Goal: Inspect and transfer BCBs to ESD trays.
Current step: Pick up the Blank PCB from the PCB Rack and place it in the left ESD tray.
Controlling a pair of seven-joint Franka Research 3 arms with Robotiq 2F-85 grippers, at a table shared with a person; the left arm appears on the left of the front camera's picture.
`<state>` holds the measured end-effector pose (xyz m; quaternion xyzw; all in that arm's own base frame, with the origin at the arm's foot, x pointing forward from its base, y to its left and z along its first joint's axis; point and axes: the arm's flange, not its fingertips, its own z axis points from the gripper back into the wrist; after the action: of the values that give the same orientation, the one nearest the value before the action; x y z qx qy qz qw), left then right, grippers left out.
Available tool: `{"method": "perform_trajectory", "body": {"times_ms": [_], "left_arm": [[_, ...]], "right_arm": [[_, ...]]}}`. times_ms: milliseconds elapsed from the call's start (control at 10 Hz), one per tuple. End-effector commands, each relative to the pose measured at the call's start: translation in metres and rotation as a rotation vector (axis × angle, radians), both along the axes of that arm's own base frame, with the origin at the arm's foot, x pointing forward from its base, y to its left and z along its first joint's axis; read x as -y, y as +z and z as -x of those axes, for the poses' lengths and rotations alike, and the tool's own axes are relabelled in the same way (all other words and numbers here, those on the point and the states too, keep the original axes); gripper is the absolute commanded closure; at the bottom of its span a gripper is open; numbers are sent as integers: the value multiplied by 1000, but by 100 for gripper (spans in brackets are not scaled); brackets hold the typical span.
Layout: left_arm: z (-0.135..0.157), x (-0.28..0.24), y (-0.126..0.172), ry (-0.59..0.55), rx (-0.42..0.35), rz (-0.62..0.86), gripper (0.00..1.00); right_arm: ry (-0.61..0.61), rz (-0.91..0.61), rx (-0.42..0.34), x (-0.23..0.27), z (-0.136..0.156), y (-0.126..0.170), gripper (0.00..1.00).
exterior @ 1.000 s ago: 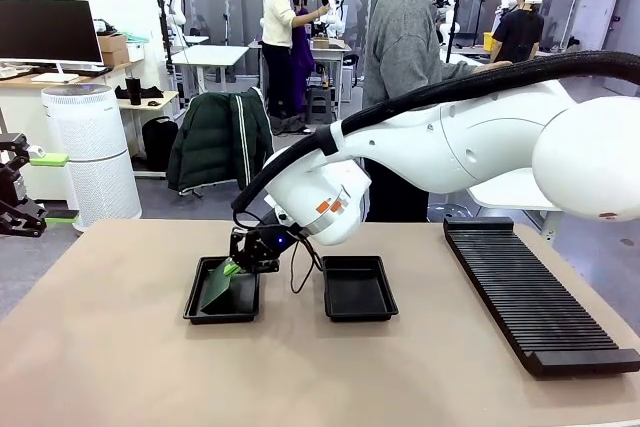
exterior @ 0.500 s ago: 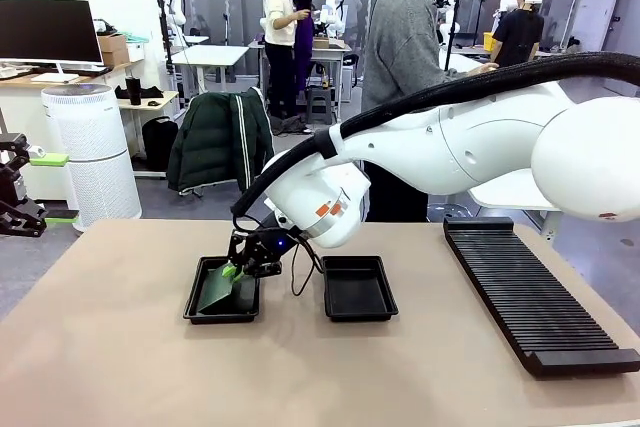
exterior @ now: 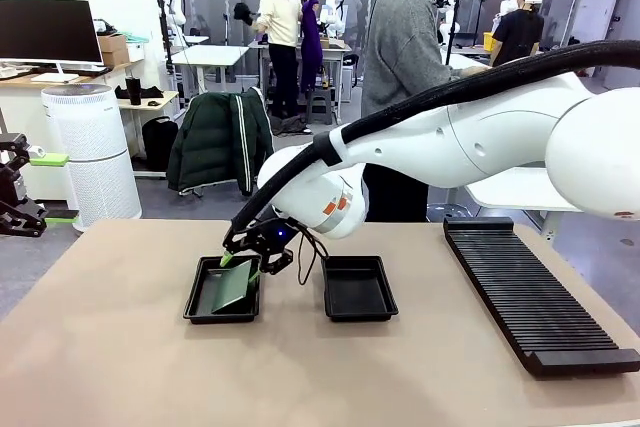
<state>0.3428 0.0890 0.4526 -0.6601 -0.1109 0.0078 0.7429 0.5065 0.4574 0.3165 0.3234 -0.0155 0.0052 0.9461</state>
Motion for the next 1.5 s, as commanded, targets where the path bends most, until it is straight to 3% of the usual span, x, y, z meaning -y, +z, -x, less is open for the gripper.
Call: {"method": "perform_trajectory", "body": {"times_ms": [0,100,400,900,1400], "left_arm": [[0,-1,0,3,1,0,0],[0,-1,0,3,1,0,0],[0,-1,0,3,1,0,0],[0,-1,0,3,1,0,0],[0,-1,0,3,1,0,0]], "right_arm": [[26,94,-26,-12,-5,14,5],[35,120,-34,-17,-9,17,0],[51,213,-41,-30,-12,31,0],[45,381,-57,-35,9,74,0],[10,431,-21,-28,22,105,0]]}}
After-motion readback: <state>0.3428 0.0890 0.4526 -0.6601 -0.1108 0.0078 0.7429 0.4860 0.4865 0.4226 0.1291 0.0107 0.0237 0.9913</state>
